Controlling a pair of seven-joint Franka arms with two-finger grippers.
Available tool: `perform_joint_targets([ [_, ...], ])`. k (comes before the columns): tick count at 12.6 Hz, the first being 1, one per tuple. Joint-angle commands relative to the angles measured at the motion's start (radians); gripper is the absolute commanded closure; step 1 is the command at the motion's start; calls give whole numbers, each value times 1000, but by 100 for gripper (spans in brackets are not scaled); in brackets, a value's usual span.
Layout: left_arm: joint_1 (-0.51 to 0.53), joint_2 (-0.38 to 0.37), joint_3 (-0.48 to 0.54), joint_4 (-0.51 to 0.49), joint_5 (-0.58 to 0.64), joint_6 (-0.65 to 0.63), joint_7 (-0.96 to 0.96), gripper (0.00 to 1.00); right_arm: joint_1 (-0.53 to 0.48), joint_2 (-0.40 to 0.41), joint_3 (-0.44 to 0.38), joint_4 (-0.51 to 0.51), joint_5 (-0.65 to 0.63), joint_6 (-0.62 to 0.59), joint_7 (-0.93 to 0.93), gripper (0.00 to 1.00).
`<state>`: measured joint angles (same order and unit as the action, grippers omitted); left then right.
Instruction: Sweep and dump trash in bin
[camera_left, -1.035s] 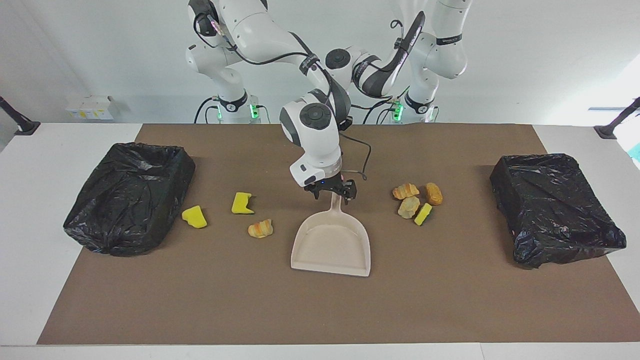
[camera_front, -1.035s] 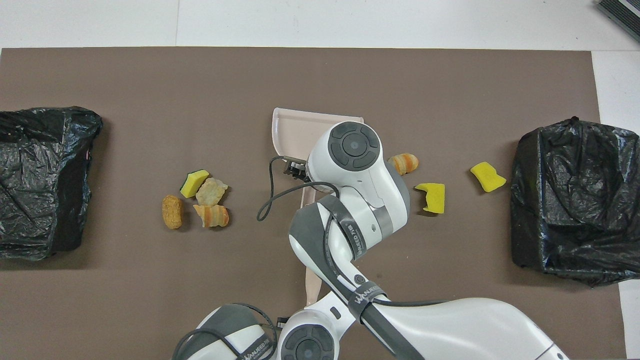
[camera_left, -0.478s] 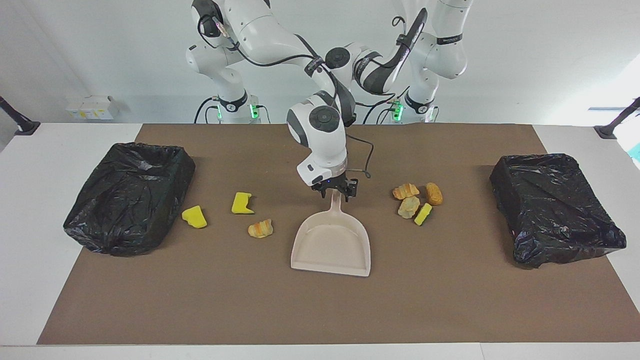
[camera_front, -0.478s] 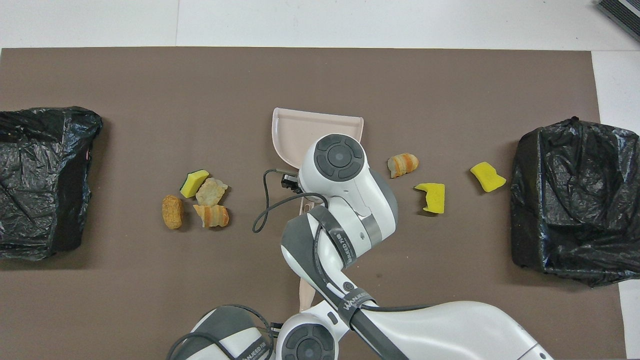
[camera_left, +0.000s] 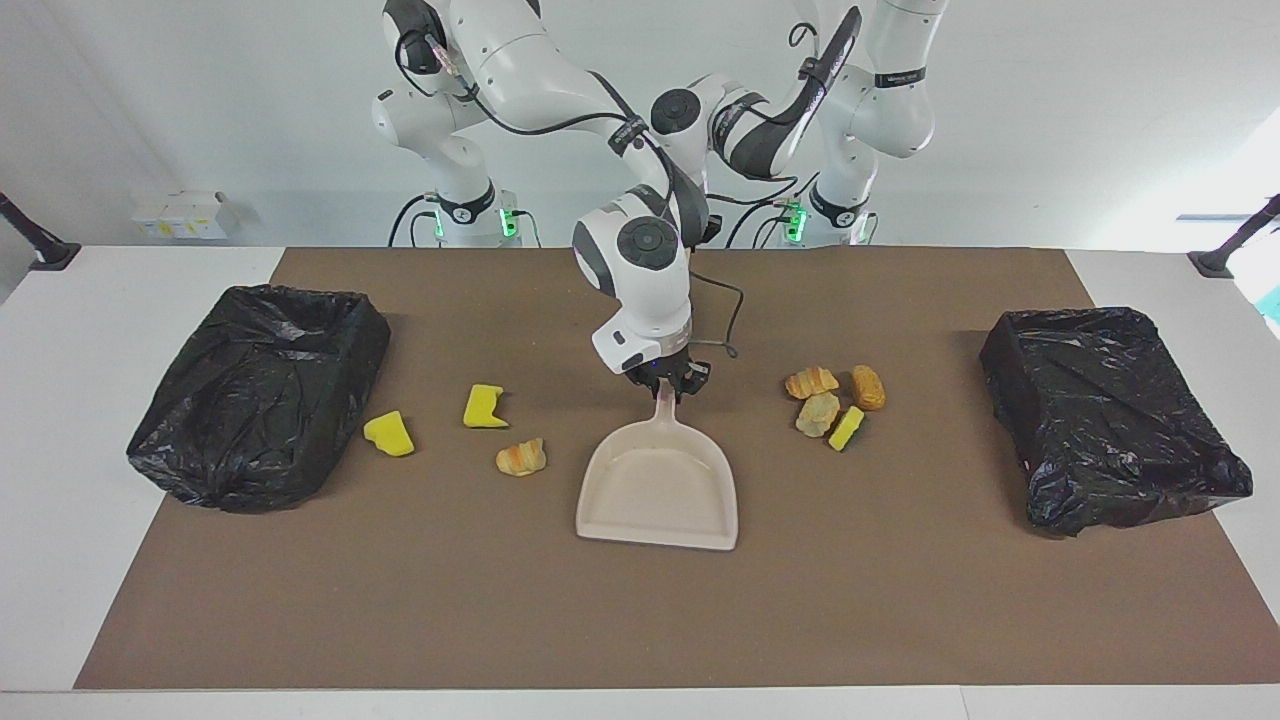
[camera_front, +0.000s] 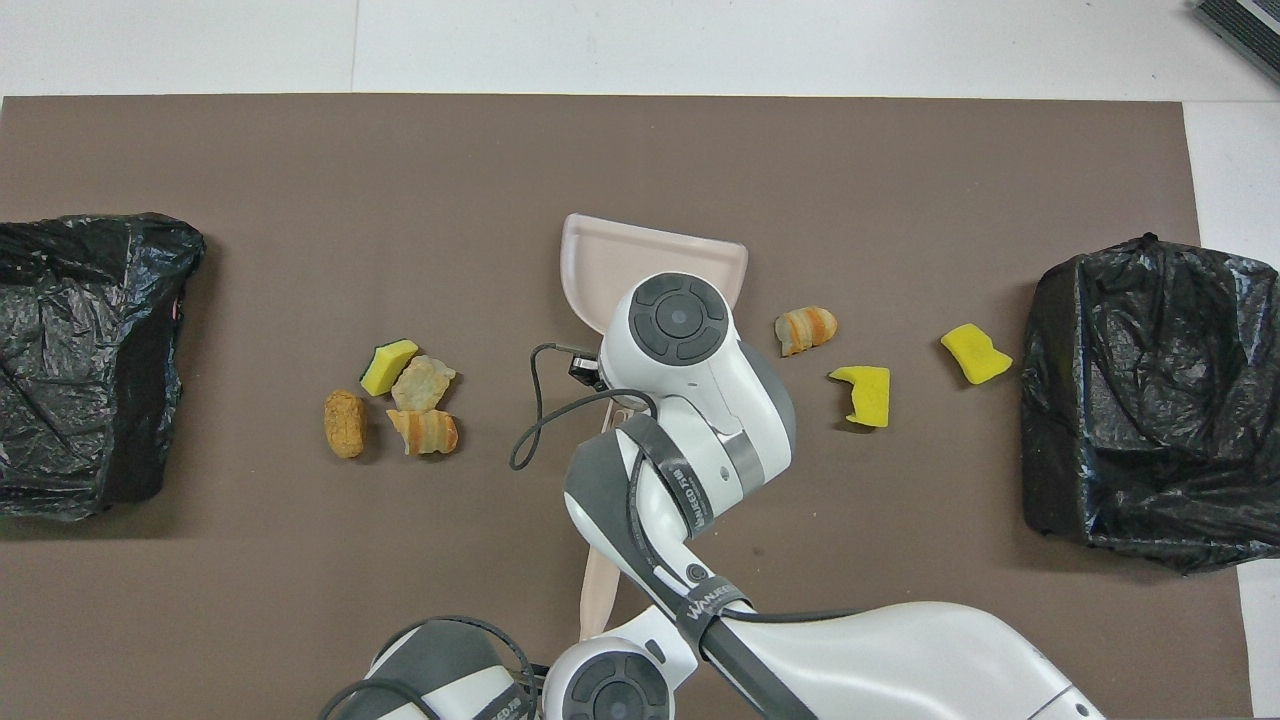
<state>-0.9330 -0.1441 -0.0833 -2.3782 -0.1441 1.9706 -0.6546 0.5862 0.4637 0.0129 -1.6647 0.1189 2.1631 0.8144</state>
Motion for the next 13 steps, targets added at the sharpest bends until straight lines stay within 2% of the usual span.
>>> perform_joint_targets([
  [1,2,-87,13,-16,-15,-117,62,100,-12,-33,1,-13,11,-23,-15,91],
  [3,55,-136,13,-16,-15,-189,110,100,-29,-52,-1,-15,10,-37,-105,100],
  [6,127,-190,16,-16,-15,-321,124,100,-54,-91,-4,-26,13,-77,-456,100],
  [10,366,-294,17,20,-11,-395,147,100,-156,-164,-4,-26,7,-207,-853,100],
  [13,518,-272,16,60,35,-385,151,100,-204,-194,-7,-26,-7,-287,-1238,100],
])
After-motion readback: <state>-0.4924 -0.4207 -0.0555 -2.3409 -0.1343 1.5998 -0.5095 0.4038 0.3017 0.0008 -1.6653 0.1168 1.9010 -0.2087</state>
